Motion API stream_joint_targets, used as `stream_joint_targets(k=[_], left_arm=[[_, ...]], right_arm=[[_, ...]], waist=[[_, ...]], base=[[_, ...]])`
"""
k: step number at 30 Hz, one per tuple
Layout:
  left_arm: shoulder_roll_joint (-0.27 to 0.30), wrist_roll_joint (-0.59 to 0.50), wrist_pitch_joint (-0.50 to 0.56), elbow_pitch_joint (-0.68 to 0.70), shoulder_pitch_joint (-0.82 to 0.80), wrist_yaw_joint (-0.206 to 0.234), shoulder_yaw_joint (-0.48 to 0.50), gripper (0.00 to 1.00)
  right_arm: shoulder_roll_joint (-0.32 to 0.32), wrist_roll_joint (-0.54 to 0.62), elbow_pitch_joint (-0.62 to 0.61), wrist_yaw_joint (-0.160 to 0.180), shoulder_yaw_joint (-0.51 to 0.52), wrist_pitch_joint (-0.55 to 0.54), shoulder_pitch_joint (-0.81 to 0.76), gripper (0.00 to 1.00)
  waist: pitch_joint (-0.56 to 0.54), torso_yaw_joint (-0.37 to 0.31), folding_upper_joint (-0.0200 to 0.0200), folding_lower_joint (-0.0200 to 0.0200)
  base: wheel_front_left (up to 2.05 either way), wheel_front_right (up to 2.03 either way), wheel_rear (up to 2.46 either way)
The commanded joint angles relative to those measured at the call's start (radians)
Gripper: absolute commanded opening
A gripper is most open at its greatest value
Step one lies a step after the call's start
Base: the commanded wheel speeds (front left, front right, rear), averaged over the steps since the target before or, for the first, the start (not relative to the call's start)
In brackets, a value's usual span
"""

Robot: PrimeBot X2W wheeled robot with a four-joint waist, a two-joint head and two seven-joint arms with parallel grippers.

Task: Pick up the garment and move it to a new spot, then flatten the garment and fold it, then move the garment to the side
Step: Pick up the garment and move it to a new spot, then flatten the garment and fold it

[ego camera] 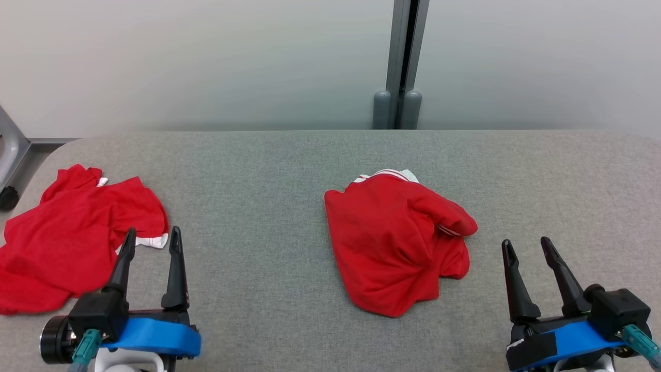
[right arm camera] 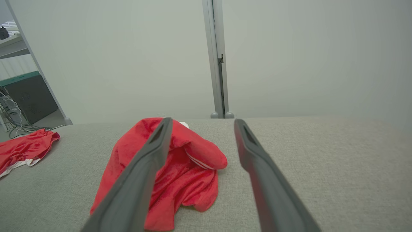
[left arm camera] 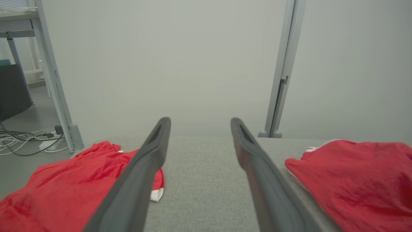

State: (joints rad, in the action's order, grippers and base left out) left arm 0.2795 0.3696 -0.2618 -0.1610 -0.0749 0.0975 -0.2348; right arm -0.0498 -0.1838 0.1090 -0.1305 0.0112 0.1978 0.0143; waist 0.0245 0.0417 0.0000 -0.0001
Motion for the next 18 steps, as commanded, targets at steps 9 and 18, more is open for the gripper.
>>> stream_joint_targets(k=[9,18], left_arm=[[0.000,-0.027,-0.005,0.022,0.047,0.015,0.034,1.00],[-0.010,-0.038,-0.005,0.019,0.047,0.008,0.049,1.00]], right_arm=[[-0.001,0.005,-0.005,0.000,0.012,-0.012,-0.022,1.00],[-0.001,0.006,-0.008,0.000,0.014,-0.019,-0.021,1.00]], waist=[[0.000,-0.007,0.0000,0.0001],[0.005,-0.007,0.0000,0.0001]], base=[[0.00,0.00,0.00],[0.00,0.00,0.00]])
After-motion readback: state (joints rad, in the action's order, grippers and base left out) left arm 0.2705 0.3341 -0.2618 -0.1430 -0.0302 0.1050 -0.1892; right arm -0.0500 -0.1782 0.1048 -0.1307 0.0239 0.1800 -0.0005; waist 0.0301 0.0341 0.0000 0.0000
